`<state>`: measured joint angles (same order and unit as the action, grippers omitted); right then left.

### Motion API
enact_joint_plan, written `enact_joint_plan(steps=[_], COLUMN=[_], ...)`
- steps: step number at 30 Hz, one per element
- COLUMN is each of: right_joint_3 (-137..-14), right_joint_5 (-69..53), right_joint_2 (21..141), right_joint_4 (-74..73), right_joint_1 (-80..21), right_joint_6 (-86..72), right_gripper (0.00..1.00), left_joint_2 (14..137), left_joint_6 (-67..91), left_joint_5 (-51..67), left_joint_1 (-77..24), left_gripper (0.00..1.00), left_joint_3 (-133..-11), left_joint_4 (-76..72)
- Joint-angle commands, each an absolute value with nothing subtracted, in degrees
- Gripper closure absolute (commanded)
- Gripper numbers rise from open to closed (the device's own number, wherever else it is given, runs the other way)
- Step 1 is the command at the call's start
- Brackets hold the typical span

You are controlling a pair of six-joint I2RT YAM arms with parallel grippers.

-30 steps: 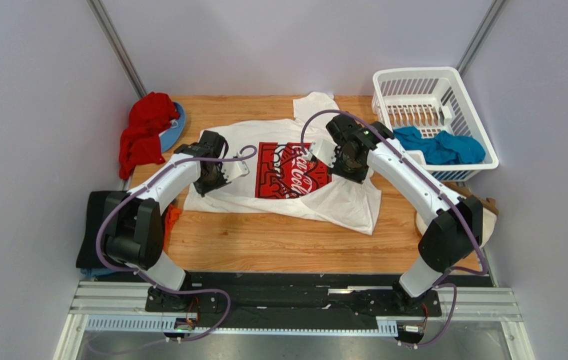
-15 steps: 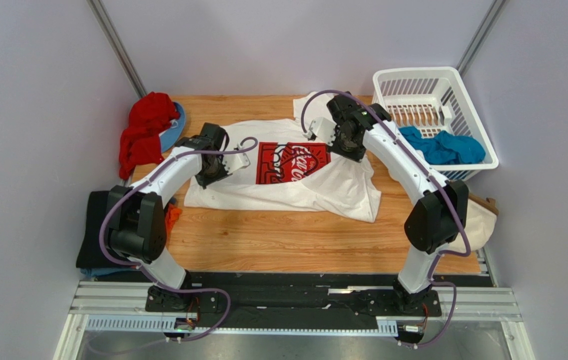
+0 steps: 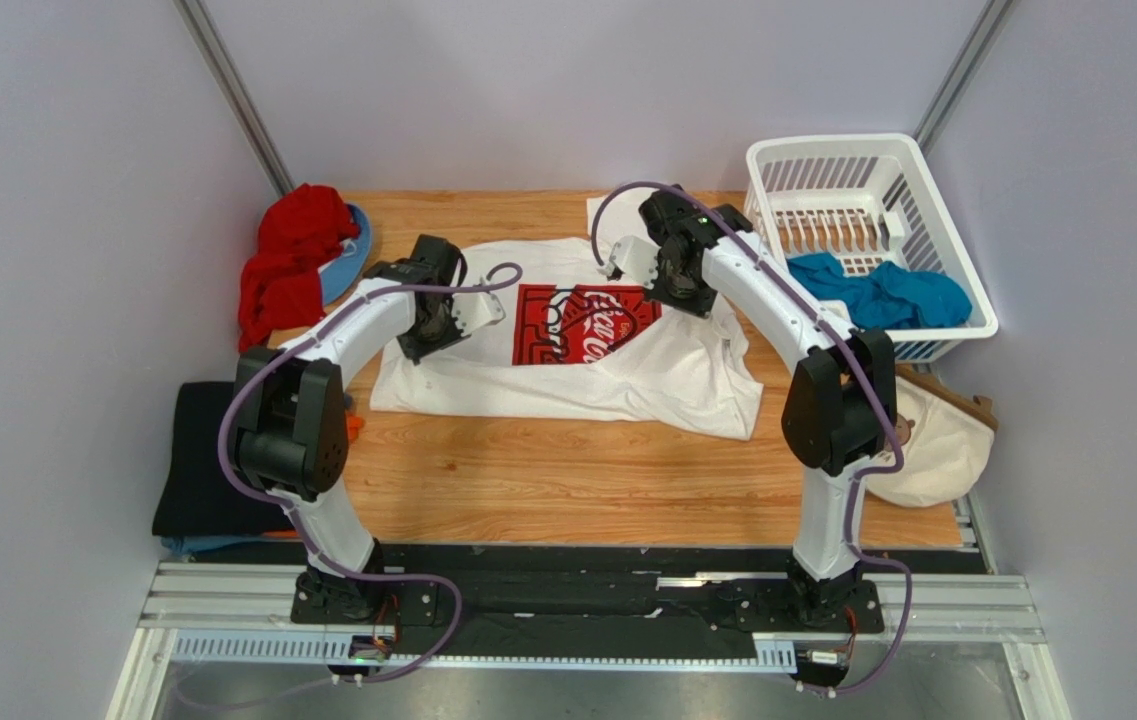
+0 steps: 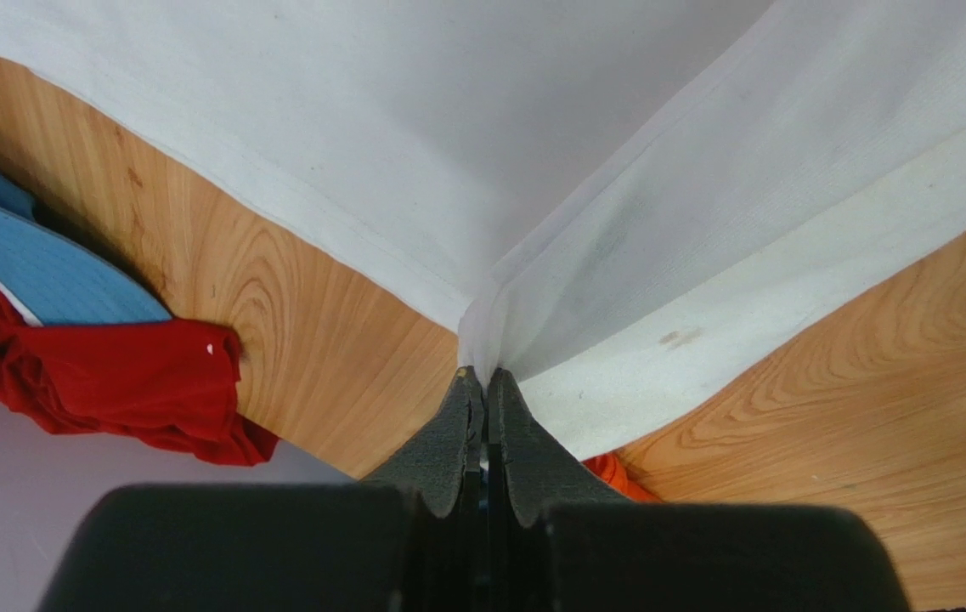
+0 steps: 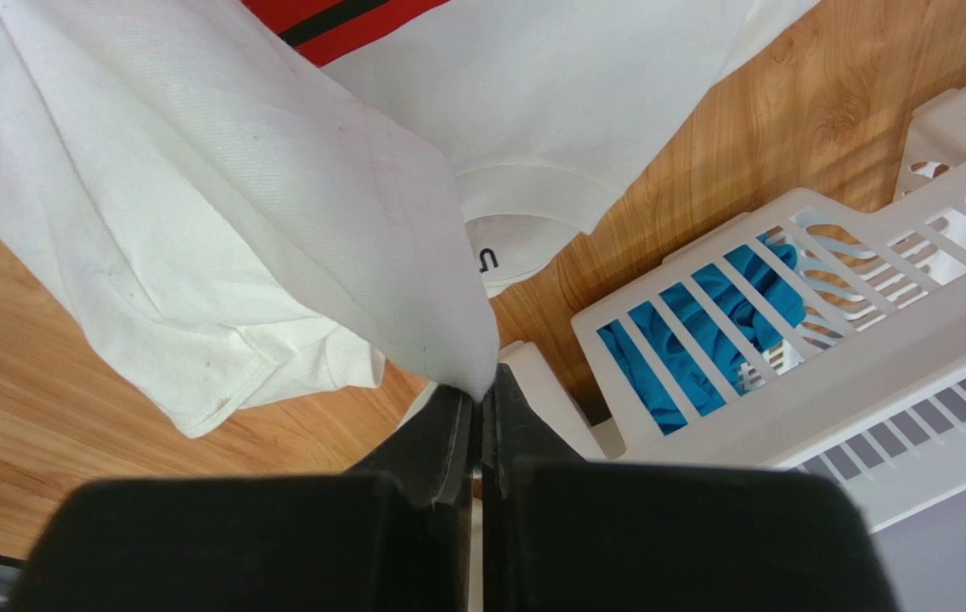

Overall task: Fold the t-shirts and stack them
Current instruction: Fold the tshirt

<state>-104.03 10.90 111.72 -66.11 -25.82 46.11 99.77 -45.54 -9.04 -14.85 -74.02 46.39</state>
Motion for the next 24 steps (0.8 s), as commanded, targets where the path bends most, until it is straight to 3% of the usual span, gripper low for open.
enact_joint_plan(steps=[1, 24], right_joint_3=[-109.68, -116.54], right_joint_5=[12.92, 13.80], right_joint_2=[113.38, 120.59], right_joint_4=[-63.63, -59.59], right_joint_1=[-25.14, -22.68], right_joint_6=[47.37, 47.64], right_gripper=[1.00, 1.00], left_joint_2=[99.93, 107.75], left_joint_6=[-44.65, -44.47], left_joint_5=[-9.93, -13.27], left_joint_1=[-14.50, -14.41], left_gripper=[1.00, 1.00], left_joint_3=[-76.73, -80.15], left_joint_4=[45.62, 41.14])
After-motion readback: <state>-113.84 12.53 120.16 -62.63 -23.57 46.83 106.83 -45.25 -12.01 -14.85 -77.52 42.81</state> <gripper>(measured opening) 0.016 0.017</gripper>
